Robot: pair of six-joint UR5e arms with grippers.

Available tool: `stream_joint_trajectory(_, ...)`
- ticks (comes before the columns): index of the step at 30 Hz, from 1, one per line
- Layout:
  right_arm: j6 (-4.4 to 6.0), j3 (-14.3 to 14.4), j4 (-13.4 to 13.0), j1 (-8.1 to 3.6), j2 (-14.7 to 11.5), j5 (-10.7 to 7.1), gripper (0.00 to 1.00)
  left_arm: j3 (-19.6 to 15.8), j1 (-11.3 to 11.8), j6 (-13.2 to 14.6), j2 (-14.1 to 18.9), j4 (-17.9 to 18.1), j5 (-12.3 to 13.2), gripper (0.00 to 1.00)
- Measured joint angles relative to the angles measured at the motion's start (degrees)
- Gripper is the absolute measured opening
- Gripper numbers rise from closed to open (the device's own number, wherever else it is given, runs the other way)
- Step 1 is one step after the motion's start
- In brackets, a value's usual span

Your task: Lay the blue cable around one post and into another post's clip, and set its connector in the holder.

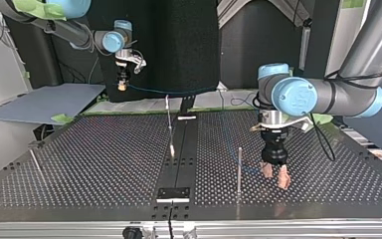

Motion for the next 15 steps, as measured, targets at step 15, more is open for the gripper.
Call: stream_joint_trajectory(15, 0.48, 2.8, 8.6, -1.3, -8.6, -0.26, 0.18, 0.0, 0.0, -0.4, 0.0, -0.1, 0.0, 1.0)
